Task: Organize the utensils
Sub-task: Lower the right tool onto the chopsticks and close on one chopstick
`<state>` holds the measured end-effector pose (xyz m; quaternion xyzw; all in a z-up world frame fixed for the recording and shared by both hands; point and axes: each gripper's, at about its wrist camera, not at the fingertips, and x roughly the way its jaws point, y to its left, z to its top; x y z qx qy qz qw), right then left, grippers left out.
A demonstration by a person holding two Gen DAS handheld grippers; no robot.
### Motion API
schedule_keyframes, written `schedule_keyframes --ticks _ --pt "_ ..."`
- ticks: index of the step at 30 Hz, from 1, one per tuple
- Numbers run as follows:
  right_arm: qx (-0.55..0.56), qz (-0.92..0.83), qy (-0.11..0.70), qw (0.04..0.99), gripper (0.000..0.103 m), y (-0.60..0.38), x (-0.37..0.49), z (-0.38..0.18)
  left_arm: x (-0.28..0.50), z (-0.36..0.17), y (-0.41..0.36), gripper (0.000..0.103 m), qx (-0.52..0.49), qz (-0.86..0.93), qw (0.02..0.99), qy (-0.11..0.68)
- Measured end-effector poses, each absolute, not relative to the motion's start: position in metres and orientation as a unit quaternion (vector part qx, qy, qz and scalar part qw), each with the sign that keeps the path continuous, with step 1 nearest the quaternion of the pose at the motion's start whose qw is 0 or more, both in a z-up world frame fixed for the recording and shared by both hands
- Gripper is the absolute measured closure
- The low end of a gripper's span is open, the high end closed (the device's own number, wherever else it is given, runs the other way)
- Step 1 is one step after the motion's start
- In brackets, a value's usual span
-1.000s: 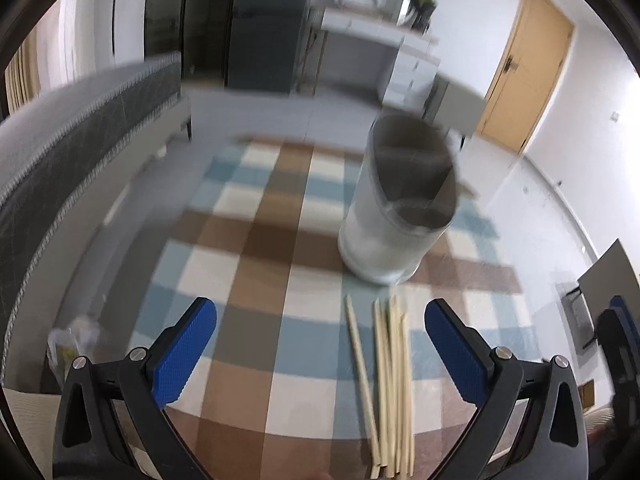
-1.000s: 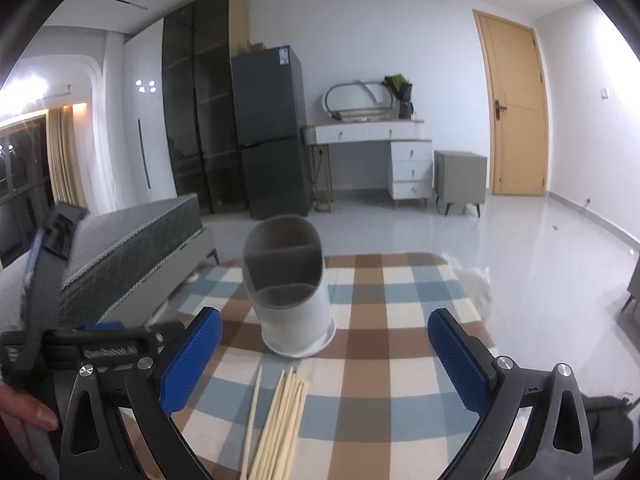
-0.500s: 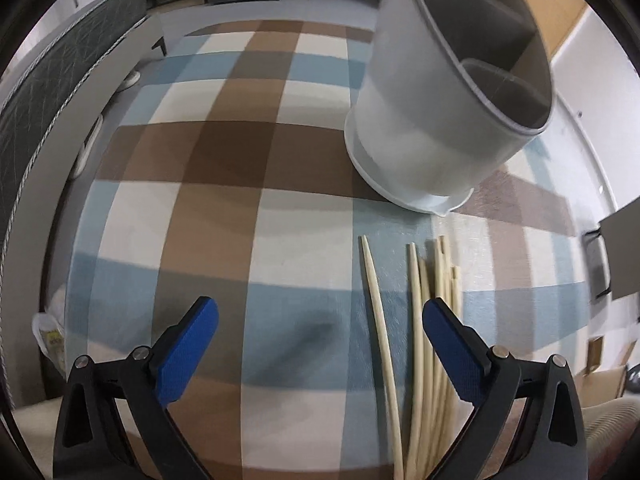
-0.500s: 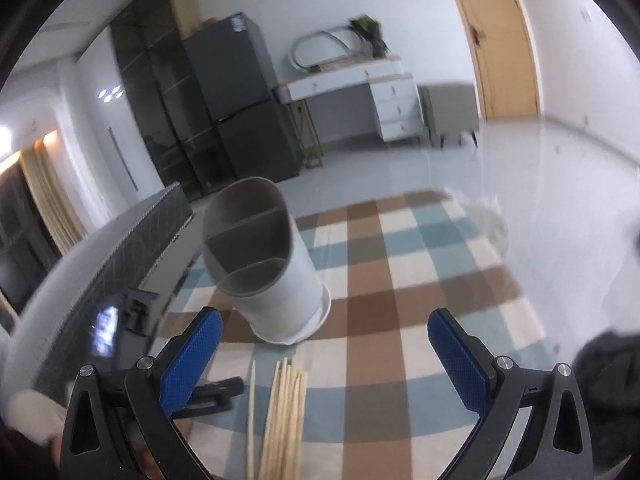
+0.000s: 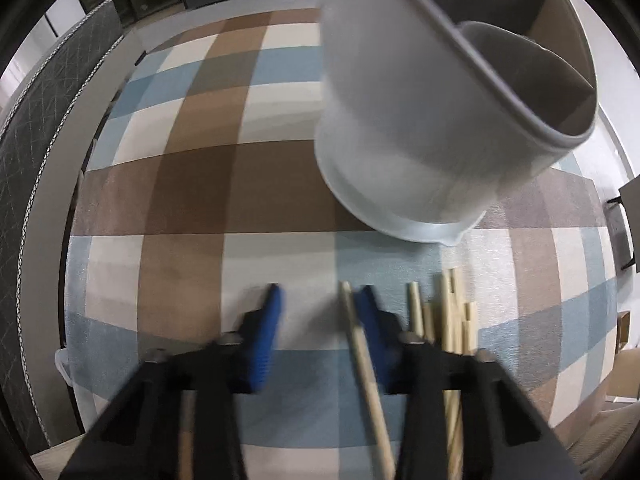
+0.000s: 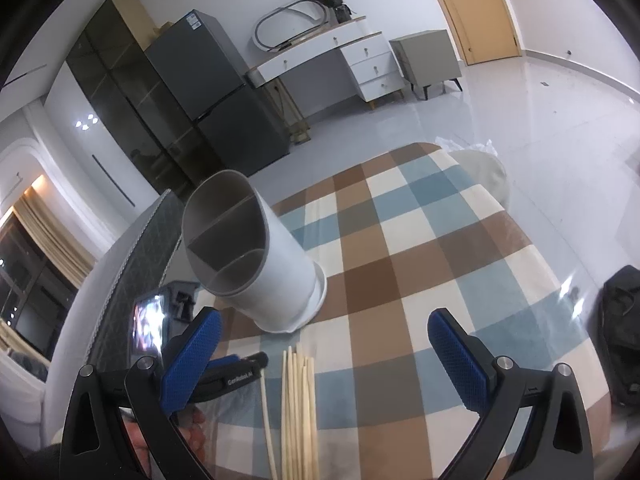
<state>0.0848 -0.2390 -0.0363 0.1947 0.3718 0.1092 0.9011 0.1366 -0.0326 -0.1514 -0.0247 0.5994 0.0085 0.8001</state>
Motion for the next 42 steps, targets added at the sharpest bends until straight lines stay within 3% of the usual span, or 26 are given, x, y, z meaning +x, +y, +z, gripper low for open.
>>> schedule_keyframes --ticks 1,13,15,19,21,22,24,26,27,28,32,39,41,42 --pt "0.193 0.108 0.373 0.901 0.0 -0.239 0.086 -0.037 0.136 -0.15 -0.034 0.101 -0.026 0.004 0.797 0.603" --pt "0.16 0.119 0.425 0.883 0.0 -0.229 0.091 -0.061 0.091 -0.089 -0.001 0.103 -0.112 -0.031 0.834 0.54" --pt "0.161 0.124 0.446 0.872 0.002 -0.225 0.093 -0.07 0.091 -0.084 0.005 0.103 -0.123 -0.032 0.834 0.537" --pt "0.137 0.137 0.47 0.861 0.02 -0.209 0.097 -0.077 0.074 -0.075 0.02 0.103 -0.139 -0.034 0.824 0.548" --pt "0.119 0.151 0.482 0.855 0.024 -0.196 0.102 -0.08 0.08 -0.074 0.014 0.103 -0.141 -0.025 0.819 0.556" --pt "0.113 0.156 0.485 0.853 0.027 -0.191 0.104 -0.081 0.079 -0.075 0.018 0.101 -0.146 -0.02 0.815 0.56" --pt "0.091 0.165 0.493 0.849 0.036 -0.176 0.111 -0.083 0.083 -0.08 0.023 0.085 -0.153 -0.001 0.809 0.567" --pt "0.062 0.172 0.513 0.839 0.041 -0.157 0.122 -0.091 0.088 -0.083 0.037 0.061 -0.182 0.008 0.808 0.561" --pt "0.055 0.174 0.517 0.836 0.045 -0.152 0.124 -0.093 0.088 -0.084 0.043 0.058 -0.192 0.013 0.808 0.557" --pt "0.044 0.176 0.523 0.833 0.052 -0.145 0.129 -0.097 0.088 -0.082 0.048 0.056 -0.203 0.024 0.807 0.554" --pt "-0.006 0.164 0.552 0.818 0.055 -0.118 0.143 -0.115 0.092 -0.082 0.07 0.045 -0.236 0.06 0.798 0.55" --pt "-0.074 0.132 0.563 0.813 0.071 -0.088 0.149 -0.139 0.089 -0.099 0.106 0.045 -0.318 0.097 0.749 0.573" --pt "-0.099 0.116 0.553 0.819 0.087 -0.083 0.149 -0.141 0.089 -0.101 0.11 0.045 -0.327 0.103 0.743 0.575" --pt "-0.101 0.117 0.549 0.821 0.088 -0.082 0.149 -0.14 0.089 -0.102 0.111 0.045 -0.331 0.104 0.741 0.575"
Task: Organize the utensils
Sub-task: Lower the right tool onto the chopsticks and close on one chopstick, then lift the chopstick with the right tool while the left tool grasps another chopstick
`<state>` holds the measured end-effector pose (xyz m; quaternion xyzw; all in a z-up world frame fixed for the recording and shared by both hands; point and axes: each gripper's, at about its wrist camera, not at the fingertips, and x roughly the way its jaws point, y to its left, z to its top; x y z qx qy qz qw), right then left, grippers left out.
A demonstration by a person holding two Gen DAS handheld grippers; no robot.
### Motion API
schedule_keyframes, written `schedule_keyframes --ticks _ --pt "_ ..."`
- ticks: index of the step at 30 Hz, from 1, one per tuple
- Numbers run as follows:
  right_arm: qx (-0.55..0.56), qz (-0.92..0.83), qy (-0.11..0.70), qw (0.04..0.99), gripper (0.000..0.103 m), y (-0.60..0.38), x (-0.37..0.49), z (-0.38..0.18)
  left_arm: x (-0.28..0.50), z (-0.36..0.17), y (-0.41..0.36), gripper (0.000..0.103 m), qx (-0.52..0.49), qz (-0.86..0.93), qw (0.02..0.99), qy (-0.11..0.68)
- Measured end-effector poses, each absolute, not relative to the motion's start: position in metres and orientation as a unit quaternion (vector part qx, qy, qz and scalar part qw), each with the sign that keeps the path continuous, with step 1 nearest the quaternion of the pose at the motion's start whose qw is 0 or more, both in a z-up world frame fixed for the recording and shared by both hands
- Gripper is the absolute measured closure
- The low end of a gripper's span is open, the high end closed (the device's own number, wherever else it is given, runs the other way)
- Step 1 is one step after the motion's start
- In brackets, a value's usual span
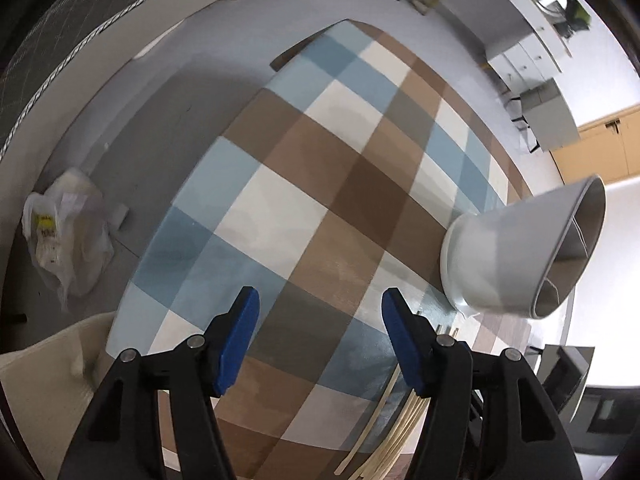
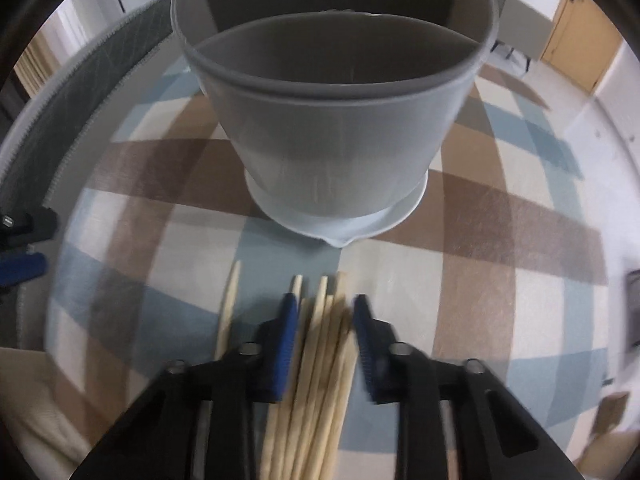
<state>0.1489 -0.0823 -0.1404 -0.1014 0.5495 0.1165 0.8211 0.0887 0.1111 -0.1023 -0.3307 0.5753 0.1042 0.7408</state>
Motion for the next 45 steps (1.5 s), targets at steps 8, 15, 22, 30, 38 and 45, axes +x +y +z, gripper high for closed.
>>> schedule_keyframes --ticks 8,15,22,30,38,45 --pt "-0.022 0.136 0.52 0.843 0.099 -0.115 0.142 -0.119 0.09 -0.11 0.103 0.045 -0.319 0.1 0.735 0.589" --pt "0.096 0.162 0.484 0.855 0.099 -0.162 0.134 -0.082 0.094 -0.121 0.081 0.045 -0.286 0.072 0.739 0.606" --pt "0.175 0.171 0.457 0.855 0.099 -0.204 0.122 -0.063 0.099 -0.12 0.045 0.045 -0.232 0.01 0.763 0.604" --pt "0.242 0.197 0.424 0.85 0.099 -0.231 0.119 -0.052 0.102 -0.129 0.017 0.045 -0.159 -0.009 0.776 0.611" --pt "0.251 0.209 0.413 0.85 0.099 -0.235 0.12 -0.049 0.114 -0.138 0.0 0.045 -0.108 0.006 0.771 0.628" --pt "0.266 0.215 0.4 0.85 0.099 -0.242 0.118 -0.044 0.122 -0.142 -0.018 0.045 -0.059 0.028 0.77 0.635"
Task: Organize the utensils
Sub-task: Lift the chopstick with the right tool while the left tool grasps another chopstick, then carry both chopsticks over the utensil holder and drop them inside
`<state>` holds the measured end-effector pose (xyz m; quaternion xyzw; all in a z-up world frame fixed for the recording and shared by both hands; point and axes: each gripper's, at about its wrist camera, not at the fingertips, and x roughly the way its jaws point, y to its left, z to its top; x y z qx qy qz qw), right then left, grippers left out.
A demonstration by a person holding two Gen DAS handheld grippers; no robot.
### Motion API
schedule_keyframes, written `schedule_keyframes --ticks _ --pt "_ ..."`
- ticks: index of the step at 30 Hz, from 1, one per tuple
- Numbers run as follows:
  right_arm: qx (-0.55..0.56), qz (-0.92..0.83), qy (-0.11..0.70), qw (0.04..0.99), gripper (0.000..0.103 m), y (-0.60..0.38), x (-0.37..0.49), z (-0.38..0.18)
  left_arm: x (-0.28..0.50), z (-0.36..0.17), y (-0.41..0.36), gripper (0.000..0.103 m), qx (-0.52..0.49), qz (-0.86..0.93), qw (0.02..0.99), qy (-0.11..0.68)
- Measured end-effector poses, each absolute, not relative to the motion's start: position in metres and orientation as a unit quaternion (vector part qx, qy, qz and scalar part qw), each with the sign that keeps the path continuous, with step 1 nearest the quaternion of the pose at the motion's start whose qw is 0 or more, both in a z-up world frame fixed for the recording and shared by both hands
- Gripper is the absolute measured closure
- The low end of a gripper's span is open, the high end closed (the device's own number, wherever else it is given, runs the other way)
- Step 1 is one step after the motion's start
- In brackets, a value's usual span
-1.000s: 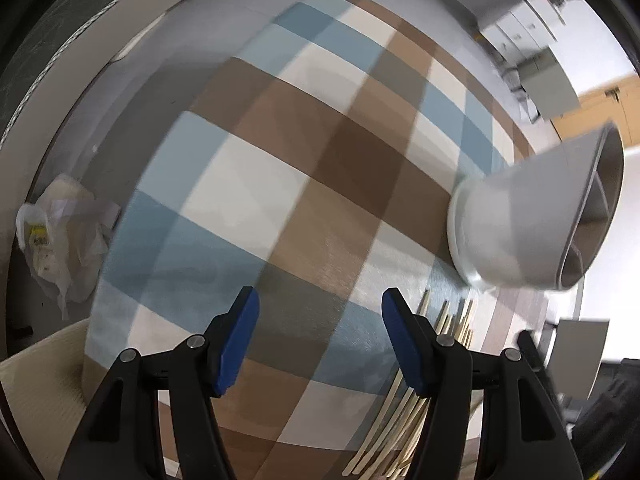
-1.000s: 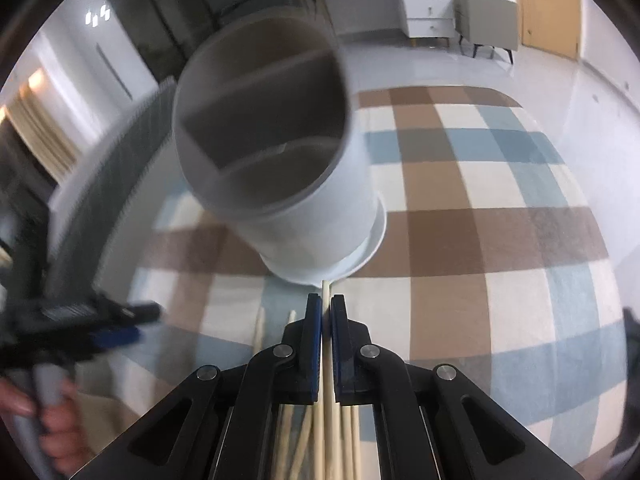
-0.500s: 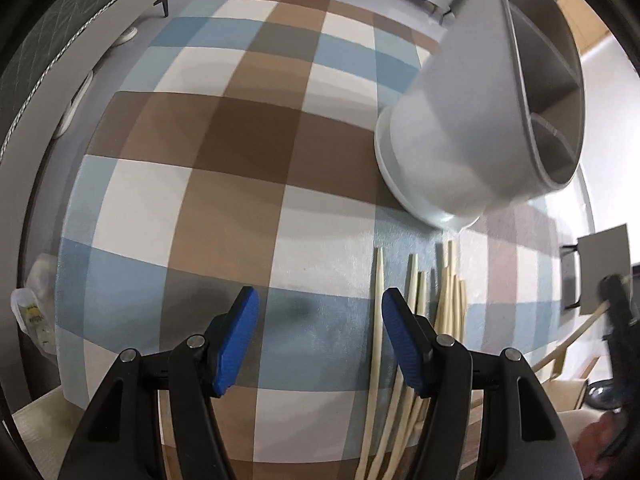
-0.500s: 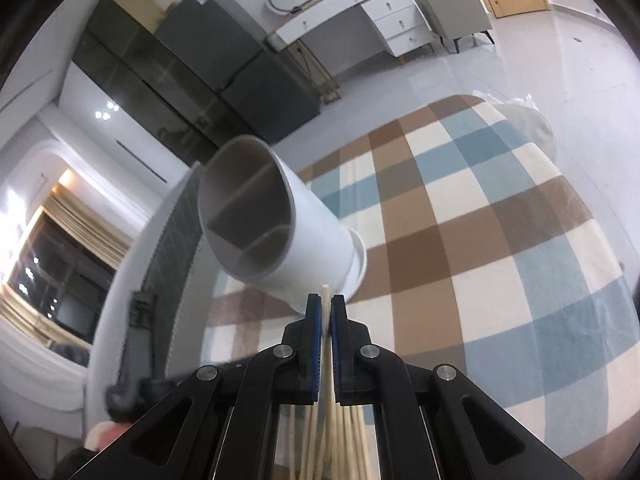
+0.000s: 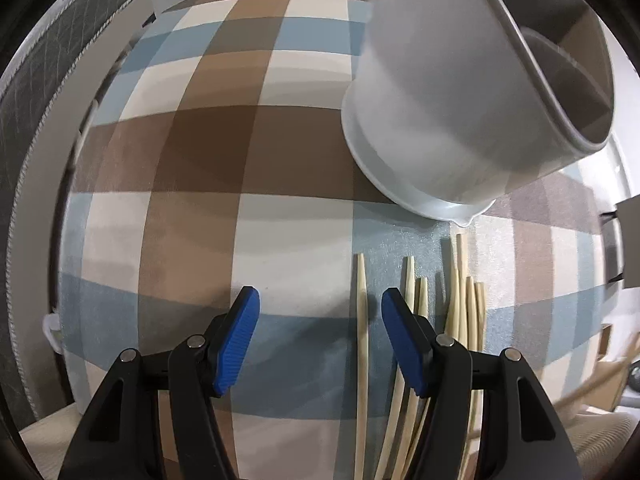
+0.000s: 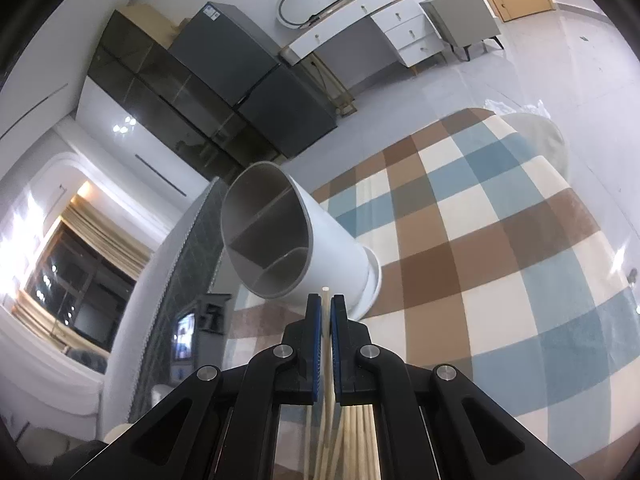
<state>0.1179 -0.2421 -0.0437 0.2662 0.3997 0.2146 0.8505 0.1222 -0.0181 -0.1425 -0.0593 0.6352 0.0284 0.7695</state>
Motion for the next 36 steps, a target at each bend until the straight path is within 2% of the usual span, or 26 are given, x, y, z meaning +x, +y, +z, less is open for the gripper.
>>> schedule_keyframes --ticks 3,6,7,8,9,10,16,23,26,36 --pt "0.272 0.217 0.398 0.849 0.099 -0.244 0.117 -0.043 0.124 -0.144 -0.022 0.045 -0.046 0.035 0.768 0.638" --pt "0.274 0.217 0.397 0.849 0.099 -0.246 0.117 -0.041 0.121 -0.141 -0.027 0.068 -0.043 0.032 0.774 0.631" --pt "0.274 0.217 0.396 0.849 0.099 -0.246 0.117 -0.041 0.121 -0.14 -0.028 0.08 -0.042 0.029 0.775 0.63" --pt "0.274 0.217 0.395 0.849 0.099 -0.247 0.116 -0.04 0.12 -0.14 -0.029 0.088 -0.043 0.024 0.774 0.631" --pt "0.273 0.217 0.395 0.85 0.099 -0.247 0.115 -0.04 0.12 -0.14 -0.028 0.092 -0.046 0.019 0.773 0.633" --pt "0.271 0.217 0.395 0.85 0.099 -0.247 0.115 -0.04 0.12 -0.14 -0.026 0.103 -0.05 0.011 0.772 0.634" --pt "0.256 0.211 0.393 0.858 0.099 -0.246 0.108 -0.038 0.11 -0.126 -0.001 0.103 -0.089 0.002 0.79 0.607" --pt "0.207 0.211 0.379 0.877 0.099 -0.229 0.082 -0.027 0.06 -0.047 0.004 0.103 -0.097 -0.032 0.873 0.476" --pt "0.192 0.208 0.372 0.884 0.099 -0.223 0.071 -0.024 0.04 -0.025 -0.016 0.103 -0.096 -0.043 0.895 0.433" --pt "0.129 0.194 0.325 0.917 0.099 -0.2 0.041 0.011 0.034 -0.013 -0.024 0.103 -0.1 -0.061 0.904 0.412"
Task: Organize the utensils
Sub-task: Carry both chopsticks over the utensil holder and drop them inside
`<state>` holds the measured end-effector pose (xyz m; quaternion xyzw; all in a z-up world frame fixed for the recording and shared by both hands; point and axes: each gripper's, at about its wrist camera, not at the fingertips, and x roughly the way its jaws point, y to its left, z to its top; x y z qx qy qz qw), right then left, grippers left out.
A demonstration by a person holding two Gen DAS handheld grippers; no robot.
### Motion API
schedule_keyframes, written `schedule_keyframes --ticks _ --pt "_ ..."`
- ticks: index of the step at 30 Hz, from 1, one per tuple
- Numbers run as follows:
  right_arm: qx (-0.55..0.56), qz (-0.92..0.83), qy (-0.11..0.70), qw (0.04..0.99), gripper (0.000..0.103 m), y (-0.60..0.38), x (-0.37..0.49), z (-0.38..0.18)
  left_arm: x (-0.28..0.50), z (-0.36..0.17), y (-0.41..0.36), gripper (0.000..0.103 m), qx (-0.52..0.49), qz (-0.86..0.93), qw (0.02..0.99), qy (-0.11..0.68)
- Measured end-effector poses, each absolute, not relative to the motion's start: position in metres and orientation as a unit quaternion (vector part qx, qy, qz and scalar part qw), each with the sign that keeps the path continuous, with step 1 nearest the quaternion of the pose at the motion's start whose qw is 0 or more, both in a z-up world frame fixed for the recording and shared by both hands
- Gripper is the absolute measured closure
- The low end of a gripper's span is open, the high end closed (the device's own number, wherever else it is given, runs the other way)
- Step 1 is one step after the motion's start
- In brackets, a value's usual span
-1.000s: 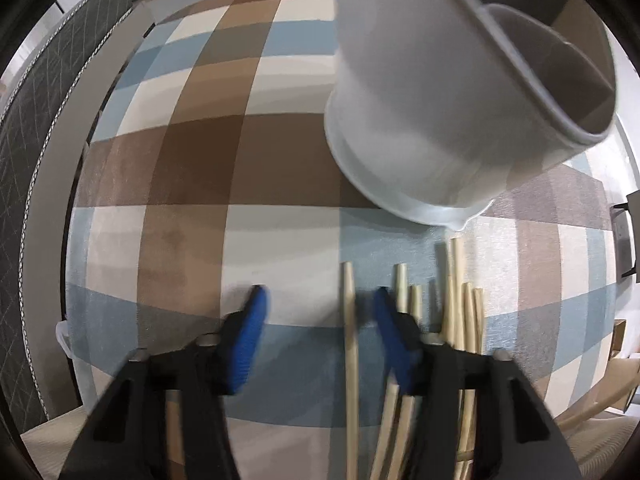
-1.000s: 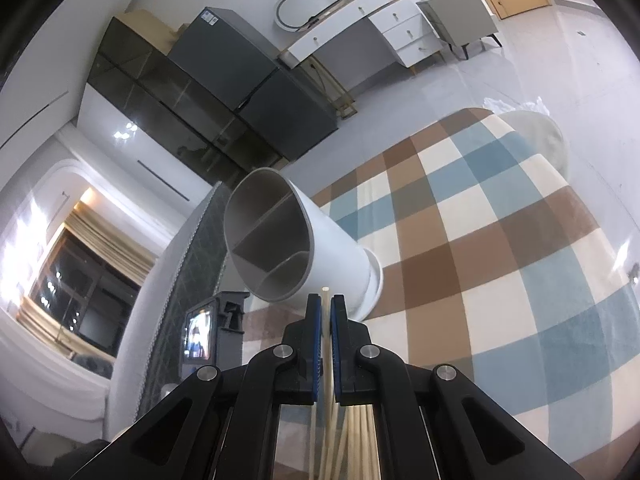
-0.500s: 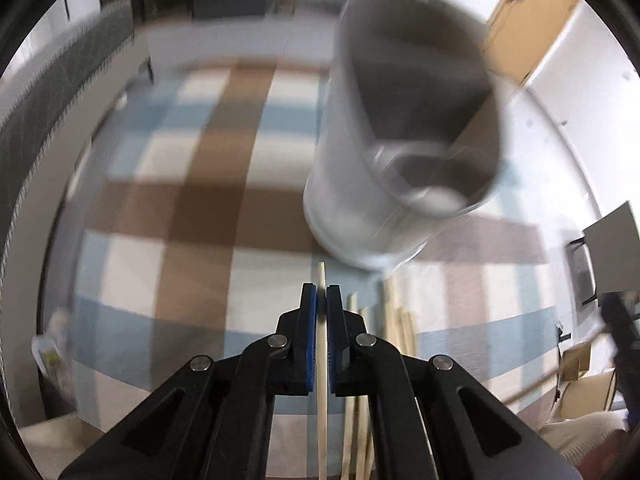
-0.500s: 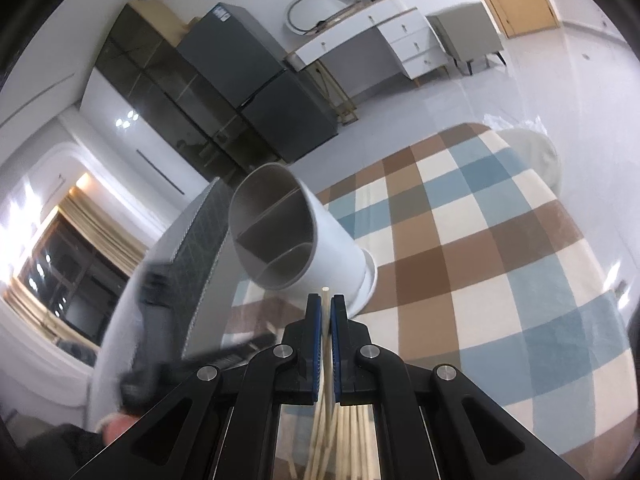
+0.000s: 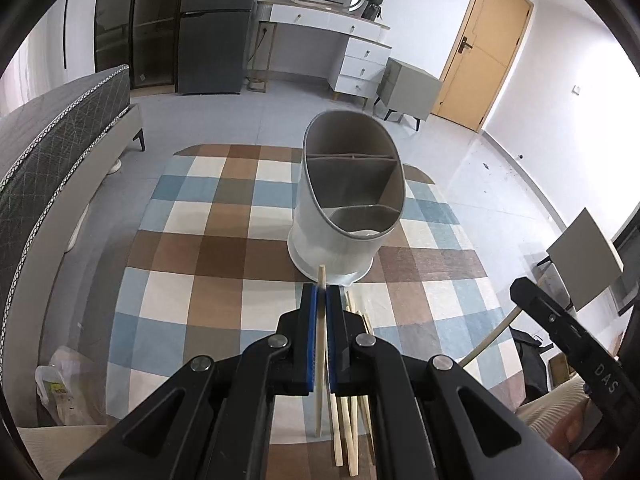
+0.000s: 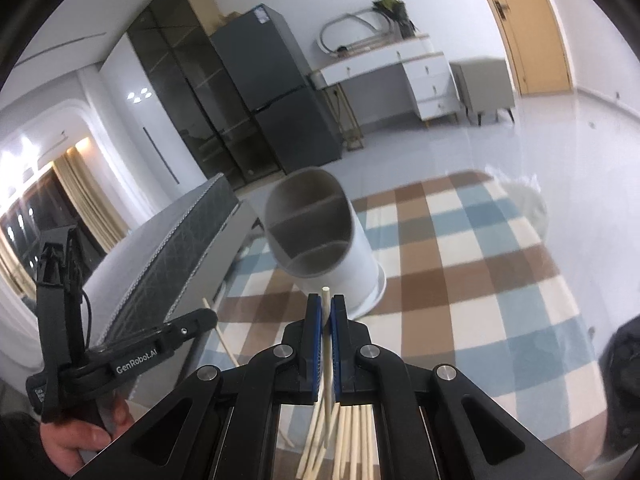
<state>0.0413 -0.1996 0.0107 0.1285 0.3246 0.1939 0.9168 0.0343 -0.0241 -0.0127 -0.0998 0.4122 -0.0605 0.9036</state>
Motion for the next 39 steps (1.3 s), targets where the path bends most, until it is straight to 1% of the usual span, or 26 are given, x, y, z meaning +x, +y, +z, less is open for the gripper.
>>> schedule_keyframes --ticks 9,14,21,27,29,34,39 --pt "0.089 0.197 0.297 0.93 0.099 -0.19 0.031 0.038 0.024 0.02 -0.024 0.103 -0.078 -0.087 0.914 0.388" --pt "0.075 0.203 0.282 0.935 0.099 -0.189 0.043 0.058 0.029 0.04 -0.019 0.103 -0.075 -0.103 0.917 0.379" --pt "0.053 0.221 0.24 0.944 0.099 -0.179 0.077 0.105 0.047 0.096 -0.011 0.103 -0.093 -0.118 0.926 0.346" --pt "0.013 0.243 0.204 0.948 0.099 -0.161 0.118 0.138 0.086 0.147 -0.004 0.103 -0.083 -0.114 0.941 0.308" --pt "0.006 0.249 0.192 0.949 0.099 -0.156 0.13 0.146 0.1 0.155 -0.003 0.103 -0.081 -0.114 0.944 0.3" --pt "-0.008 0.26 0.169 0.951 0.099 -0.143 0.161 0.157 0.139 0.153 -0.003 0.103 -0.084 -0.114 0.942 0.303" --pt "-0.014 0.266 0.165 0.95 0.099 -0.134 0.189 0.145 0.167 0.131 -0.007 0.103 -0.077 -0.118 0.937 0.318"
